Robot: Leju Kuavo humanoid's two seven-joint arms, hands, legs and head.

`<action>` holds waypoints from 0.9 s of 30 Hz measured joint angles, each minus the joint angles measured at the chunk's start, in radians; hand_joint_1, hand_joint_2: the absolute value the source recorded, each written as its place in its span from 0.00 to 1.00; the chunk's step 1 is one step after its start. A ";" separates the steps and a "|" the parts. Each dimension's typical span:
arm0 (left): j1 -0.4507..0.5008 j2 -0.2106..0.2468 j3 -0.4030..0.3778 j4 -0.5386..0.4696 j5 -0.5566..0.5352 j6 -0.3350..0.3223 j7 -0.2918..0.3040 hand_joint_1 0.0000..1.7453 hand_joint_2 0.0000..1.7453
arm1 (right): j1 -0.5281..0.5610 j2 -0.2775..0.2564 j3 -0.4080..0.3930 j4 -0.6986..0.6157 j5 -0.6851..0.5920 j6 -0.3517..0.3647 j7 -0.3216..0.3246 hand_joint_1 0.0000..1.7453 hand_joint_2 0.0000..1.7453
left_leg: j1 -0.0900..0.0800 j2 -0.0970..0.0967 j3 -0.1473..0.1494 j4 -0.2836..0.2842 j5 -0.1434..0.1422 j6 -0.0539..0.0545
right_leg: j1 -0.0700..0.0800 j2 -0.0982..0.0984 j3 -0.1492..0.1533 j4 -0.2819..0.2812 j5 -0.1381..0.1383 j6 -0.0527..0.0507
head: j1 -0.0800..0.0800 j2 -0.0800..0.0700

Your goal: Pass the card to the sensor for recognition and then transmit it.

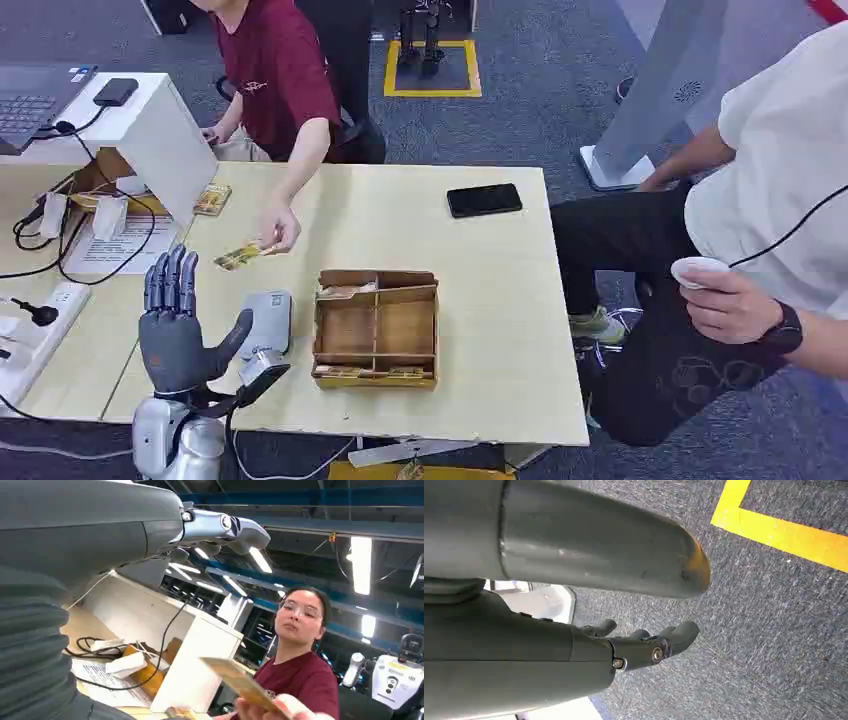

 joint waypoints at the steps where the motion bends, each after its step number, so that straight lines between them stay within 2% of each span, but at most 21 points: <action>1: 0.000 0.000 0.000 0.000 0.000 0.000 0.000 0.00 1.00 | 0.000 0.000 0.000 0.000 0.000 0.000 0.000 0.00 0.00 | 0.000 0.000 0.000 0.000 0.000 0.000 | 0.000 0.000 0.000 0.000 0.000 0.000 | 0.000 0.000; 9: 0.000 0.000 0.000 0.003 -0.003 0.000 -0.001 0.00 1.00 | 0.000 0.000 0.000 0.000 0.000 0.000 0.000 0.00 0.00 | 0.000 0.000 0.000 0.000 0.000 0.000 | 0.000 0.000 0.000 0.000 0.000 0.000 | 0.000 0.000; 10: 0.000 0.000 0.000 0.003 -0.003 0.000 -0.001 0.20 1.00 | 0.000 0.000 0.000 0.000 0.000 0.000 0.000 0.00 0.00 | 0.000 0.000 0.000 0.000 0.000 0.000 | 0.000 0.000 0.000 0.000 0.000 0.000 | 0.000 0.000; 11: 0.000 0.000 0.000 0.003 -0.003 0.000 -0.001 0.92 1.00 | 0.000 0.000 0.000 0.000 0.000 0.000 0.000 0.00 0.00 | 0.000 0.000 0.000 0.000 0.000 0.000 | 0.000 0.000 0.000 0.000 0.000 0.000 | 0.000 0.000; 12: 0.000 0.000 0.000 0.004 -0.006 0.000 -0.001 1.00 1.00 | 0.000 0.000 0.000 0.000 0.000 0.000 0.000 0.00 0.00 | 0.000 0.000 0.000 0.000 0.000 0.000 | 0.000 0.000 0.000 0.000 0.000 0.000 | 0.000 0.000; 27: -0.001 0.009 -0.008 0.032 0.022 0.000 -0.001 1.00 1.00 | 0.000 0.000 0.000 0.000 0.000 -0.001 -0.003 0.00 0.00 | 0.000 0.000 0.000 0.000 0.000 0.000 | 0.000 0.000 0.000 0.000 0.000 0.000 | 0.000 0.000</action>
